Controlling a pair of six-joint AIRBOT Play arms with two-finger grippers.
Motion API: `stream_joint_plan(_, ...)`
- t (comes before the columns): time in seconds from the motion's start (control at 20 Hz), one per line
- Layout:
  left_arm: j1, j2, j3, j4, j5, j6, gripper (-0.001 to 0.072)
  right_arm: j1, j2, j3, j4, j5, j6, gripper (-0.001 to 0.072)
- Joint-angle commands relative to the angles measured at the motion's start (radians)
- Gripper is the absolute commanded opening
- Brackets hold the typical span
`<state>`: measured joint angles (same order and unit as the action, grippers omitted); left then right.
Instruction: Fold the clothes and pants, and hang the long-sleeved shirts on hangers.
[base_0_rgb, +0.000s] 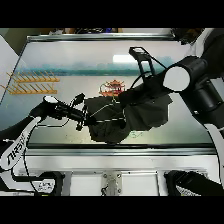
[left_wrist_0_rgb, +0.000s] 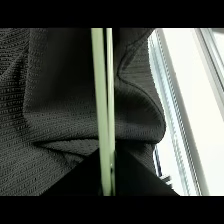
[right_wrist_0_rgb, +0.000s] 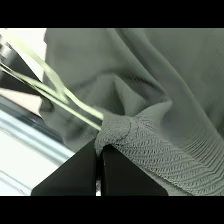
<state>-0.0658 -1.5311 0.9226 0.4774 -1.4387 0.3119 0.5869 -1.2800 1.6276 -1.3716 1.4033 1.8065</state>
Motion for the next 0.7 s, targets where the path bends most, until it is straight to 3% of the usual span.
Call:
stream_joint_plan(0.0,-0.001,-0.002,0.0,0.0,-0.002,0.003,0.0013,0.039,-0.071,0.058,0.007,-0.056,-0.006,0.0015)
stream_joint_plan(0.45,-0.001,-0.002,0.0,0.001,-0.014,0.003,0.0013,0.057,-0.11,0.07,0.007,-0.021,-0.031,0.0041)
stream_joint_plan(0.5,-0.001,-0.002,0.0,0.001,-0.018,0.003,0.0013,0.057,-0.11,0.07,0.007,-0.002,-0.031,0.0194)
stream_joint_plan(0.55,-0.001,-0.002,0.0,0.001,-0.021,0.003,0.0013,0.056,-0.11,0.071,0.007,0.019,-0.031,0.0419)
stream_joint_plan(0.6,-0.001,-0.002,0.0,0.002,-0.02,0.003,0.0014,0.056,-0.11,0.072,0.007,0.038,-0.041,0.0559)
stream_joint_plan(0.65,-0.001,-0.002,0.0,0.001,-0.02,0.003,0.0014,0.056,-0.108,0.072,0.007,0.05,-0.058,0.0553)
